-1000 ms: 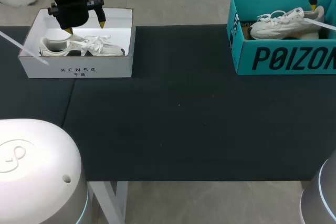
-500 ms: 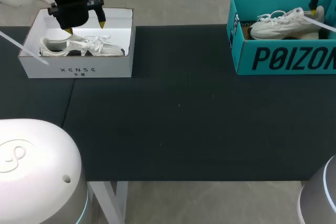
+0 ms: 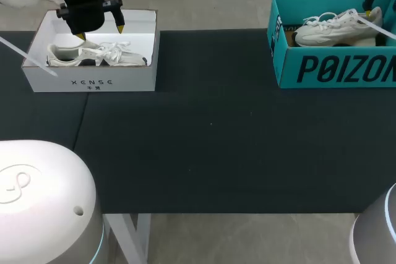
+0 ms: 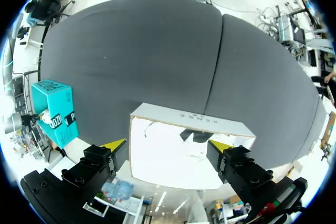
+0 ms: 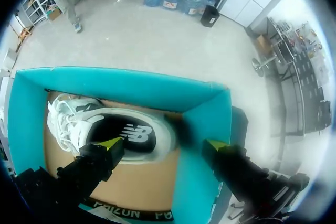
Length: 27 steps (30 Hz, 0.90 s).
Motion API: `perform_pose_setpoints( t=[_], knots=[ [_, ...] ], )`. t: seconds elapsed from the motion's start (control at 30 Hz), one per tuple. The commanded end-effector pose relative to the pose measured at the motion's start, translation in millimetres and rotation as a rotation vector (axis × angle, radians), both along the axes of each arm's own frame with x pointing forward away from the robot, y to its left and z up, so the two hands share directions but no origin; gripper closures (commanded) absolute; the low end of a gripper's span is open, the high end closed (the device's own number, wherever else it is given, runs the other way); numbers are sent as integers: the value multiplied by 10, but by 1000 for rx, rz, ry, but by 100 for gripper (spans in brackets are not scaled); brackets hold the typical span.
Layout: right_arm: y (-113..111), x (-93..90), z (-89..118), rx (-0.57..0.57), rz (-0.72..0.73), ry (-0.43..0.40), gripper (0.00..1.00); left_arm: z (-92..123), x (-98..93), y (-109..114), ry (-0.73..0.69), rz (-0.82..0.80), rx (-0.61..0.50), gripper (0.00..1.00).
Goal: Take the shoe out of the shoebox, open the shoe tongue, remove and reinsert the insole, then place the shoe into the shoebox
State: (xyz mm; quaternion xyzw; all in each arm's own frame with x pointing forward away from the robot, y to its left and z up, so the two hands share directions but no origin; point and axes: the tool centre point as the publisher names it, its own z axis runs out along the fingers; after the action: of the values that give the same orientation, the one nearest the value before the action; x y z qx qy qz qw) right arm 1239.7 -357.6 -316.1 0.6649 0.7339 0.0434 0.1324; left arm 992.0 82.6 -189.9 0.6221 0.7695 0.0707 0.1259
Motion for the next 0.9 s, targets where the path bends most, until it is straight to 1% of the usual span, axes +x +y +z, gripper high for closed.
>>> perform_pose_setpoints(
  t=[0.03,0.2,0.5,0.9],
  knots=[
    [-31,475,-7,-17,-39,295,0,4,2,3,1,-1,2,0],
    [-45,516,-33,-17,-48,333,0,4,2,3,1,-1,2,0],
    [-48,552,-90,-33,-48,362,0,4,2,3,1,-1,2,0],
    [-58,438,-109,-52,-45,379,0,4,2,3,1,-1,2,0]
  ],
)
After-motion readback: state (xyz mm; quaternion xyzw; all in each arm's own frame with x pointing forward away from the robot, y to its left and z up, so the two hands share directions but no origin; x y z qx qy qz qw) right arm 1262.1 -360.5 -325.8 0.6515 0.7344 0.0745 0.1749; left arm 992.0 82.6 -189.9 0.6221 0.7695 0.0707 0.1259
